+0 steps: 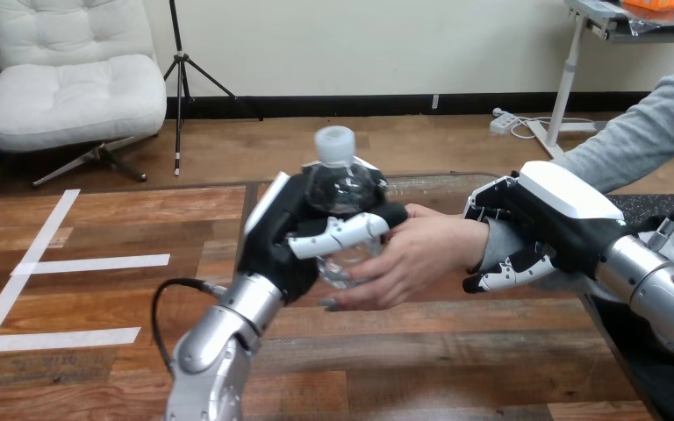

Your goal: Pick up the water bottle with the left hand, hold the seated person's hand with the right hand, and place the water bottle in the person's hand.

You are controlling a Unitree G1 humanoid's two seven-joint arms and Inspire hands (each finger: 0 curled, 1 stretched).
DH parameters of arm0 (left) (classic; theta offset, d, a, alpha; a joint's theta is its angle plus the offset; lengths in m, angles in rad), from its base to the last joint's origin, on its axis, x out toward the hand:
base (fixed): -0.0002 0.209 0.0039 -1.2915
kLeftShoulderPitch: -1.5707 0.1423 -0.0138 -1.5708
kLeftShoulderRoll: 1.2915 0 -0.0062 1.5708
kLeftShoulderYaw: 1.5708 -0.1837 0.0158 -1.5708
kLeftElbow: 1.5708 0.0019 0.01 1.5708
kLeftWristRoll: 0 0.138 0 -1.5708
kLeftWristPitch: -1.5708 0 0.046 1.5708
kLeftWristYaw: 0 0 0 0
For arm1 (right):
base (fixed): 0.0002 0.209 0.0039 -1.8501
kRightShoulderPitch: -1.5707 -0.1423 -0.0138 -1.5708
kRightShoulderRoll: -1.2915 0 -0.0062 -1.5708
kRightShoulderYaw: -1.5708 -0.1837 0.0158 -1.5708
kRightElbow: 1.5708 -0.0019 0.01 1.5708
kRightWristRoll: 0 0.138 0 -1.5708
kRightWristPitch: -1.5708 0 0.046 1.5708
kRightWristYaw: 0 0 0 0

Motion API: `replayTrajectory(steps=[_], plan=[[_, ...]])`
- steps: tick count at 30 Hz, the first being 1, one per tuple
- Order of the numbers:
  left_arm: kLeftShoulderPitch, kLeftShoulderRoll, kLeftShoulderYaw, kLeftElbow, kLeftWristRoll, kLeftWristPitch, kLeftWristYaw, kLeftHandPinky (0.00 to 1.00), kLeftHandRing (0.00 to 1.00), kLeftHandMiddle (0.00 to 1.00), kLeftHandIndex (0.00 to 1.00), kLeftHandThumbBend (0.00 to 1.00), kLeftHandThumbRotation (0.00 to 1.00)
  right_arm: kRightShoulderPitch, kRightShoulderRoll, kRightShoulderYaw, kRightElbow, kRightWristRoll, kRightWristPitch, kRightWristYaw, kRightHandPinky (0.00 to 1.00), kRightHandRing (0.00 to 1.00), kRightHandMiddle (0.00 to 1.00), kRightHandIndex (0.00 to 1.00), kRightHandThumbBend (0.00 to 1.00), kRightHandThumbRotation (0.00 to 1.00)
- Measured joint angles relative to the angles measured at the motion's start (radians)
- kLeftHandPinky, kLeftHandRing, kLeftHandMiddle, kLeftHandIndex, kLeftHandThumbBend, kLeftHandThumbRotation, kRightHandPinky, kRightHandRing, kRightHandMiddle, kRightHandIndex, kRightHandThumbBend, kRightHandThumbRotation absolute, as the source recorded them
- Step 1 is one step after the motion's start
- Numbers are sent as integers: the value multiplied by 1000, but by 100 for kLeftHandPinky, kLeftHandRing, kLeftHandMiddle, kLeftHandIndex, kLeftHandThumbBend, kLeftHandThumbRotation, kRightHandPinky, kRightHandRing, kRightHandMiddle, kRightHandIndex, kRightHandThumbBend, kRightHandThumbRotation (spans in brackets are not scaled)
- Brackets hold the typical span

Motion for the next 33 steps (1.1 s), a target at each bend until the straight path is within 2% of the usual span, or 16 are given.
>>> replayTrajectory(steps=[11, 33], plan=[[1, -23, -17, 0, 6, -10, 9, 27, 32, 37, 40, 68, 0, 0, 1, 0, -9, 0, 19, 1, 37, 40, 45, 46, 78, 0], [12, -45, -30, 0, -20, -11, 1, 27, 32, 37, 40, 66, 0, 0, 1, 0, -9, 0, 16, 2, 38, 40, 45, 46, 79, 0]])
